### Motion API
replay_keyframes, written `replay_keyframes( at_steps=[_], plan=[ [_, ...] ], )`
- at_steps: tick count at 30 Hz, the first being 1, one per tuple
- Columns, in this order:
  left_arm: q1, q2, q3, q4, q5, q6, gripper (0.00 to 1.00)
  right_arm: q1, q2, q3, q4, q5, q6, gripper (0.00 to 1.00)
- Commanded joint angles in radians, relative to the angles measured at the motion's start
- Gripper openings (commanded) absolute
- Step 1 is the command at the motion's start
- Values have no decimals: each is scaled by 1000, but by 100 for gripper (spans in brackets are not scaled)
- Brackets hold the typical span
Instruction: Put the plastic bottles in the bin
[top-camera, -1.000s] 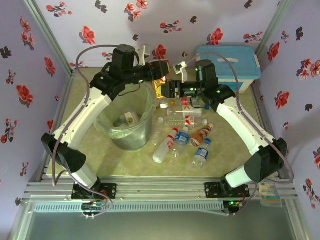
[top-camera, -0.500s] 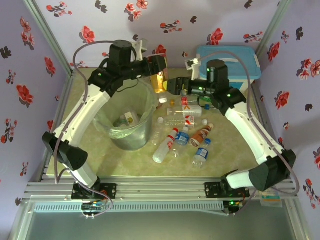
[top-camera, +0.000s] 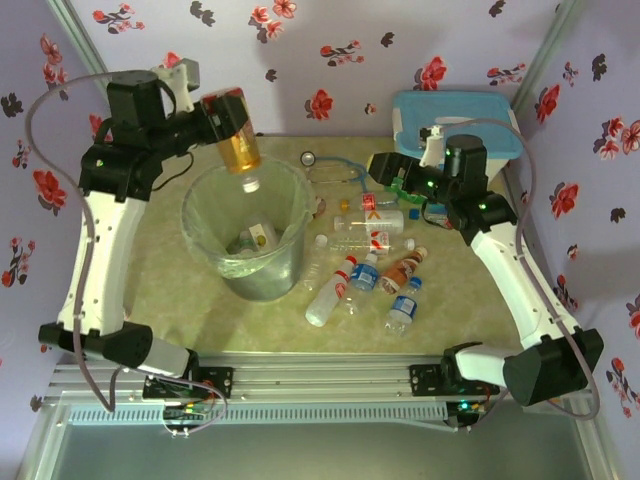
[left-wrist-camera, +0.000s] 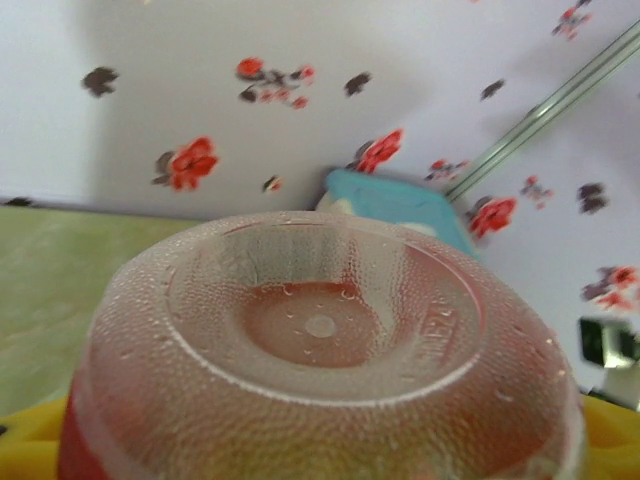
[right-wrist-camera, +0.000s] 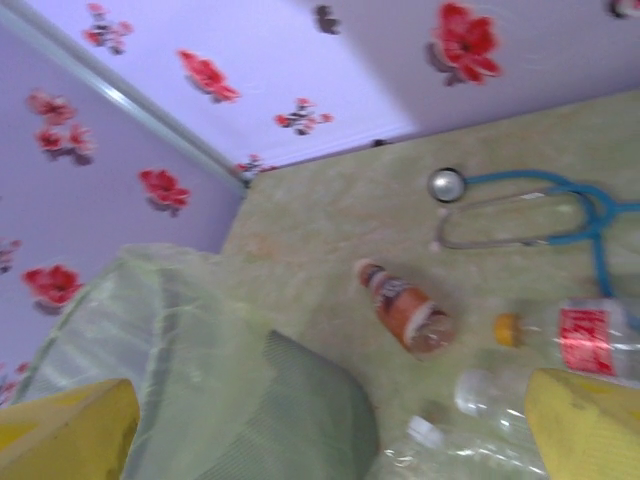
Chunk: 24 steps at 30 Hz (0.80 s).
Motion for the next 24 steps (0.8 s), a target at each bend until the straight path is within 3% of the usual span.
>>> replay_keyframes(
  at_steps=[1, 8, 14, 24],
  plan=[
    [-7, 1, -50, -200, -96, 119, 34, -11, 10, -3, -121, 182, -12, 99],
    [-64, -64, -324, -44, -105, 11, 25, -22, 19, -12, -231, 368, 6, 99],
    [-119, -76, -495, 86, -172, -110, 21, -33, 11, -61, -191, 359, 26, 99],
    [-213, -51, -685, 206, -275, -217, 21, -38, 10, -81, -209, 379, 1, 99]
  ],
)
